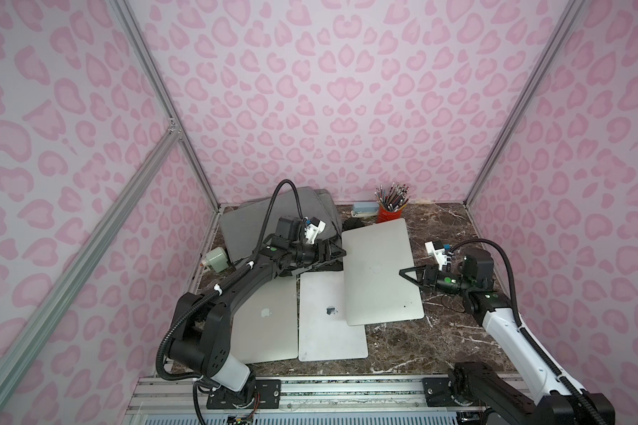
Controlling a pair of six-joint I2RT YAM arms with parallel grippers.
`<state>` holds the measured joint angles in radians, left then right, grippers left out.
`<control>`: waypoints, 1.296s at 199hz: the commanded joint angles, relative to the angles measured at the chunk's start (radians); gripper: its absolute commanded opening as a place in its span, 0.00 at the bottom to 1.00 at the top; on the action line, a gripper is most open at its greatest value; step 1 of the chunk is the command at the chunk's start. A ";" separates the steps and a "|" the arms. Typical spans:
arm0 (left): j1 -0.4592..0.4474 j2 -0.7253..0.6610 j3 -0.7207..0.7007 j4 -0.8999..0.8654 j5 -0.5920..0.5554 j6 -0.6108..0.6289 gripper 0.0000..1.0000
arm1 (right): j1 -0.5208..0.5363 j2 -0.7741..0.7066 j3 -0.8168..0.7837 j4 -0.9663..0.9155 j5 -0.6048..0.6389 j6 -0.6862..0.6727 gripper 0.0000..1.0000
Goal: Open the zippered laptop bag and take out the laptop
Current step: Place the laptop at the center of the board.
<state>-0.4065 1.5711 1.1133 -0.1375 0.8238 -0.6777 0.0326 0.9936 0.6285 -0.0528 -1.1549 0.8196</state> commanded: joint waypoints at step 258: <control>-0.092 -0.041 -0.093 0.461 0.203 -0.432 0.02 | -0.008 0.086 -0.016 0.177 0.060 -0.028 0.32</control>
<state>-0.4919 1.5505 1.0306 0.3027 1.0103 -1.1156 0.0261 1.0824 0.5789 0.3092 -1.2179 1.0767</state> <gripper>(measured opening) 0.168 0.180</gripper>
